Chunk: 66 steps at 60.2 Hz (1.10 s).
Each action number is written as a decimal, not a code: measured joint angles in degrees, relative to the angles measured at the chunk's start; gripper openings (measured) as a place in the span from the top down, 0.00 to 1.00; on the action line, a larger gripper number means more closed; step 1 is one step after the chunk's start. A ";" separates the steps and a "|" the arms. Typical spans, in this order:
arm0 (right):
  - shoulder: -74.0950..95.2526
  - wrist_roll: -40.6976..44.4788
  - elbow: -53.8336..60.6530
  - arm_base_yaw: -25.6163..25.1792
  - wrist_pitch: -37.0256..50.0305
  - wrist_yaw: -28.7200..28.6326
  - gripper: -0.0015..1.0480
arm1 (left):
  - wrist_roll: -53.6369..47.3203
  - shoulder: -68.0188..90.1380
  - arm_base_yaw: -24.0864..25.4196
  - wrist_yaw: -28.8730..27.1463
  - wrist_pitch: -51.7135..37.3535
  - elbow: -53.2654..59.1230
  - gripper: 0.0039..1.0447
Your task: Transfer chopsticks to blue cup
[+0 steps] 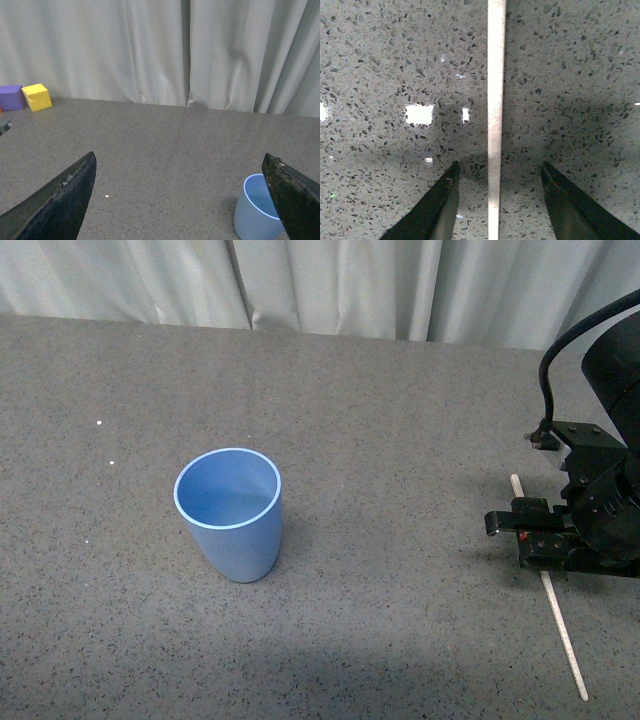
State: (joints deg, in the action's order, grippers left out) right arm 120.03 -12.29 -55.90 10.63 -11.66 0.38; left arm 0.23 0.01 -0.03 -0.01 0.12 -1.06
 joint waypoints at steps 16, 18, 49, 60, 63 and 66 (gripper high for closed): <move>-0.15 -1.33 -0.04 0.00 -0.33 -0.61 0.99 | 0.00 0.00 0.00 0.00 0.00 0.00 0.06; -0.33 -1.68 0.11 -0.09 -0.26 -1.05 0.99 | 0.02 0.00 0.00 0.00 0.00 0.00 0.06; -19.78 1.86 9.53 2.71 27.85 -8.59 0.99 | 0.00 0.00 0.00 0.00 0.00 0.00 0.06; -20.87 7.96 11.34 7.80 51.23 -16.09 0.99 | 0.00 0.00 0.00 0.00 0.00 0.00 0.06; -20.09 9.55 11.54 8.98 56.17 -18.84 0.99 | 0.00 0.00 0.00 0.00 0.00 0.00 0.06; -19.21 9.66 11.50 10.27 60.92 -22.43 0.99 | 0.00 0.00 0.00 0.00 0.00 0.00 0.06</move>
State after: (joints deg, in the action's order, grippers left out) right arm 100.82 -2.63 -44.40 20.91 49.25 -22.04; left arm 0.23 0.01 -0.03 -0.01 0.12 -1.06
